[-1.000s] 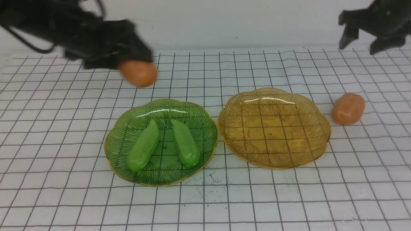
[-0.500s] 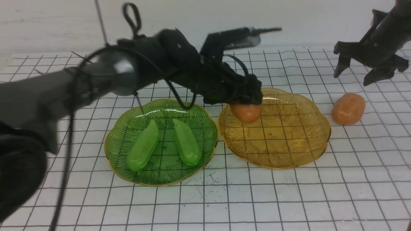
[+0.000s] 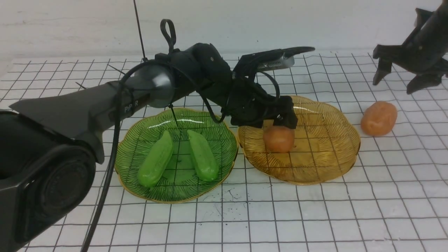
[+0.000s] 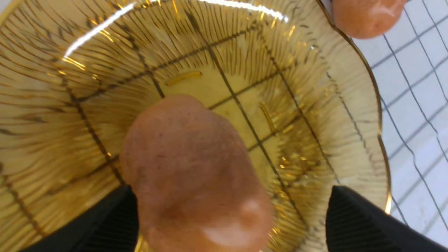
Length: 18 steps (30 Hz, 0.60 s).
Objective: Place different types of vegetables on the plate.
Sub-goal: 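Pick up the potato beside the plates and place it on a plate, then put the potato onto the plate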
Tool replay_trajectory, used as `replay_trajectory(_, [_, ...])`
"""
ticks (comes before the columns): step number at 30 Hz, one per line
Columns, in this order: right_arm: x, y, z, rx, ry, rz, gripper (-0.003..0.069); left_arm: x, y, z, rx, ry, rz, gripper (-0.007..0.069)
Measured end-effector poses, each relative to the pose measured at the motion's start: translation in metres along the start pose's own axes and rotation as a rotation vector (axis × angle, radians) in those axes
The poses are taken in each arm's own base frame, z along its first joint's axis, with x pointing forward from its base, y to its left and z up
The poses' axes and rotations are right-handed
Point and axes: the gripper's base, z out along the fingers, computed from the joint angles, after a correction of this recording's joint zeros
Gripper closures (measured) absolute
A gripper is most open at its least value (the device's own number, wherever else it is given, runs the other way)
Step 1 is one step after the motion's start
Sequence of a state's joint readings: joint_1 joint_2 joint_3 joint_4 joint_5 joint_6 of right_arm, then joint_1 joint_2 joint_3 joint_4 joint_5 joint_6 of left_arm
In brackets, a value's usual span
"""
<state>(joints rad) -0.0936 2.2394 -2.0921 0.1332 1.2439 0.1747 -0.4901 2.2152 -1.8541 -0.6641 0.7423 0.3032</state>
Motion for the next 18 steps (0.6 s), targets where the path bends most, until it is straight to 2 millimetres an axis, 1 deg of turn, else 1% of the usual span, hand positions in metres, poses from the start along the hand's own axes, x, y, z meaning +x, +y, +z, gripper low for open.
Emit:
replay_trajectory(3, [0.011,-0.008,0.013,0.001,0.064,0.029,0.0070,-0.002,-0.005,-0.006,0.017,0.027,0.013,-0.0057])
replay_trajectory(5, [0.015,-0.010,0.022,-0.008,0.096,0.045,0.0070,-0.006,-0.011,-0.016,0.029,0.044,0.026,-0.0055])
replay_trajectory(6, [0.015,-0.010,0.023,-0.010,0.100,0.047,0.0070,-0.005,-0.011,-0.016,0.030,0.049,0.027,-0.0054])
replay_trajectory(8, [0.017,-0.010,0.031,-0.018,0.117,0.056,0.0070,-0.014,-0.019,-0.034,0.033,0.050,0.059,-0.0031])
replay_trajectory(11, [0.018,-0.011,0.038,-0.015,0.131,0.075,0.0070,-0.021,-0.025,-0.056,0.006,0.056,0.101,0.0009])
replay_trajectory(12, [0.019,-0.011,0.040,-0.014,0.135,0.078,0.0070,-0.021,-0.025,-0.057,0.004,0.062,0.101,0.0014])
replay_trajectory(13, [0.019,-0.012,0.042,-0.013,0.137,0.087,0.0070,-0.022,-0.026,-0.064,-0.015,0.069,0.120,0.0026])
replay_trajectory(16, [0.019,-0.011,0.049,-0.024,0.140,0.126,0.0070,-0.020,-0.027,-0.073,-0.045,0.116,0.152,0.0039])
replay_trajectory(18, [0.019,-0.010,0.053,-0.038,0.132,0.145,0.0070,-0.017,-0.026,-0.074,-0.051,0.141,0.153,0.0039])
